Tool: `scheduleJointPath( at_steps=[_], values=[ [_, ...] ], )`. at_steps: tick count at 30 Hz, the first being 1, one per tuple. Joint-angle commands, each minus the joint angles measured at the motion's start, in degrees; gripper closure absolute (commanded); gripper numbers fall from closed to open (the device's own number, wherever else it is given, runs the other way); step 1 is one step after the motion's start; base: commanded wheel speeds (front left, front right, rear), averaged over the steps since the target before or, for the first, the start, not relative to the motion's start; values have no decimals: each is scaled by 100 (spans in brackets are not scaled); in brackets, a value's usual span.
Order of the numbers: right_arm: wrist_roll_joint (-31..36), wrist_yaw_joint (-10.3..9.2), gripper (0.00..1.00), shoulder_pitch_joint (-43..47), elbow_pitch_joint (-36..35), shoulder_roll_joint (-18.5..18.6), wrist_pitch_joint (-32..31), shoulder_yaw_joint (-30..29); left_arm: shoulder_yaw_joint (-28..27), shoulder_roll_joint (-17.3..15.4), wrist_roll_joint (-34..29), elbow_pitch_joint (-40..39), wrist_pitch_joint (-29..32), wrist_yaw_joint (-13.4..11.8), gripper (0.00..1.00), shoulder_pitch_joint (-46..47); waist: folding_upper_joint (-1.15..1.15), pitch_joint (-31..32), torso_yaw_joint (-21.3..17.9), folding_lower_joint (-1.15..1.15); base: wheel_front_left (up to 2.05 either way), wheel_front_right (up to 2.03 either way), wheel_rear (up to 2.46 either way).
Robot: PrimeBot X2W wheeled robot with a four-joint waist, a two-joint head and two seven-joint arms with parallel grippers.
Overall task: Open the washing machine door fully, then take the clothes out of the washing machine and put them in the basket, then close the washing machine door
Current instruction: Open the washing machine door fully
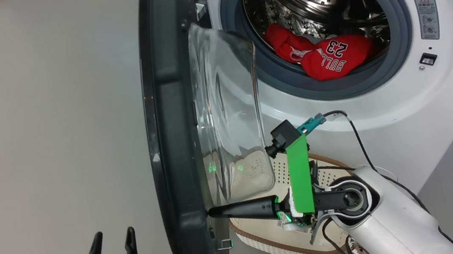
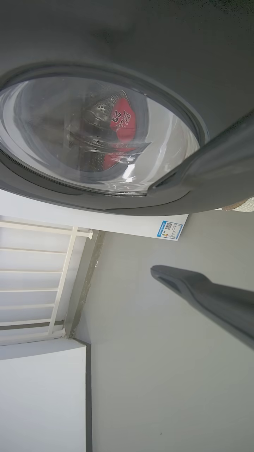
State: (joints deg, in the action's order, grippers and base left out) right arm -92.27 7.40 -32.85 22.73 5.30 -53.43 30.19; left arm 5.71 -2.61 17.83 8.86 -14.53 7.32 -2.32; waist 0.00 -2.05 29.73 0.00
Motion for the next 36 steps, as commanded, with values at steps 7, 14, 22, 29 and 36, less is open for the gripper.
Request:
scheduleJointPath(
  at_steps=[7, 14, 22, 29, 36],
  values=[
    [-77, 9, 100, -212, -133, -224, 73, 195, -252, -28, 44, -212, -47, -28, 0, 34, 0, -34, 36, 0, 0, 0, 0],
    [-73, 9, 76, -129, -172, -237, 244, 247, -223, -27, 25, -175, -47, -36, 0, 1, 0, 53, 5, 0, 0, 0, 0],
    [259, 9, 0, 378, -242, 13, 702, 129, -100, -27, -55, -41, -47, -12, 0, 7, 0, 202, -88, 0, 0, 0, 0],
    [563, 9, 0, 828, -282, 371, 1224, 94, -160, -27, -145, -30, -47, 2, 0, 22, 0, 212, -323, 0, 0, 0, 0],
    [903, 9, 0, 1178, -282, 791, 1857, 97, -219, -27, -159, -8, -47, 8, 0, 16, 0, 243, -446, 0, 0, 0, 0]
  ],
)
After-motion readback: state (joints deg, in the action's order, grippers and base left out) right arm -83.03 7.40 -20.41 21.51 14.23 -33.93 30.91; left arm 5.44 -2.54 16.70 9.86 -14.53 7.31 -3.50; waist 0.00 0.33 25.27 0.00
